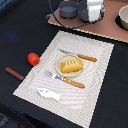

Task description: Interact with the objects in diverse but meaningful ways.

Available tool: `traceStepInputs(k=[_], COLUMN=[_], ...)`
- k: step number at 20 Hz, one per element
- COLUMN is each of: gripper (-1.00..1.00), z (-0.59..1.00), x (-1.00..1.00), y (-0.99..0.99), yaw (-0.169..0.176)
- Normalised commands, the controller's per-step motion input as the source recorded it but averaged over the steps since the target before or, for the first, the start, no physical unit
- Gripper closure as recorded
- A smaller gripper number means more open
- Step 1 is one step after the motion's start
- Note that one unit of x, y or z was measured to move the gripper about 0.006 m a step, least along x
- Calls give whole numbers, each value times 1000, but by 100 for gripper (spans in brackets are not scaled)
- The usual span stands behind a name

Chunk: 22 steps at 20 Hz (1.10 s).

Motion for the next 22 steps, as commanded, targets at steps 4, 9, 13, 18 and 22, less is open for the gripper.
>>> traceStepInputs(k=[4,9,13,18,22], gripper=[100,100,100,-100,-100], z=[131,39,52,81,253], x=[284,246,328,346,339], y=[56,101,384,407,485], yaw=[0,0,0,0,0])
